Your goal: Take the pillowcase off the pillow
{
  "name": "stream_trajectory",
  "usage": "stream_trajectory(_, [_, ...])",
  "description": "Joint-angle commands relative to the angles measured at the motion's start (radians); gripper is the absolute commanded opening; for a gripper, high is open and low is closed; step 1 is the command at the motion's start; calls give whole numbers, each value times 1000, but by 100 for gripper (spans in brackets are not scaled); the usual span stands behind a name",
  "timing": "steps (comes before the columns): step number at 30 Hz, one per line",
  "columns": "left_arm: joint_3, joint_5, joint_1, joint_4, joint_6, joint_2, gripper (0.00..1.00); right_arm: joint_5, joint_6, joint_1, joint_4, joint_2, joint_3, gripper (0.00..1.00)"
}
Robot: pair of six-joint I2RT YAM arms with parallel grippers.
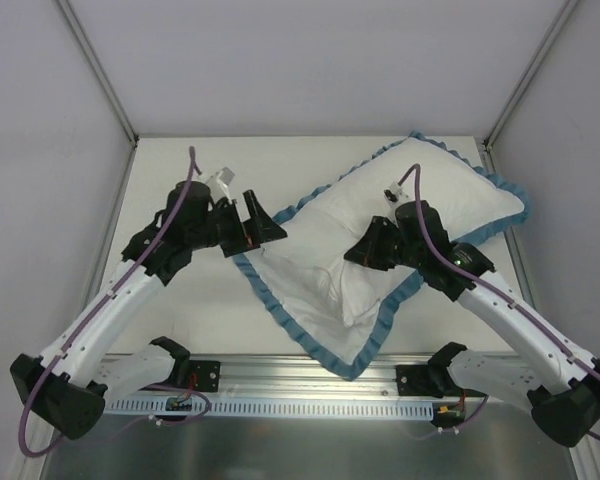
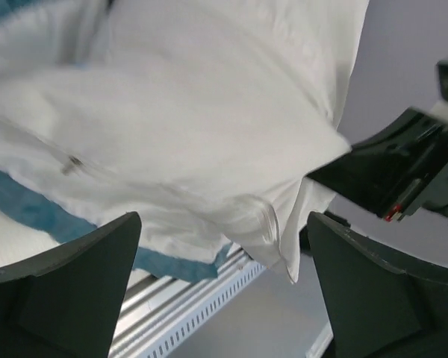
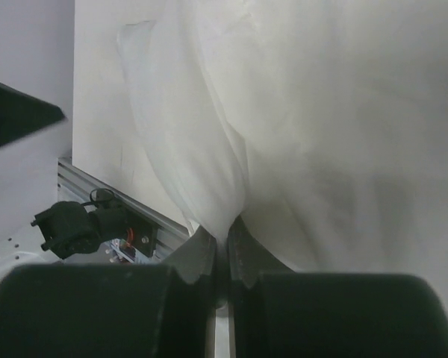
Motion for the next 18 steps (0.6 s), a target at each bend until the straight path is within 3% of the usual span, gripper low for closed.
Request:
stream_trajectory(1, [-38, -55, -92, -41, -98, 79, 97, -17, 77, 8, 228, 77, 108, 1])
stream_trajectory(5, [-45, -80, -95, -41, -141, 102, 99, -23, 57, 71, 236, 152, 168, 1])
stream_trajectory(11, [-76, -124, -94, -13, -224, 124, 99, -12, 74, 108, 260, 176, 131, 1])
stream_trajectory(18, [-134, -134, -94, 154, -268, 118, 99, -23, 75, 117, 269, 191, 130, 1])
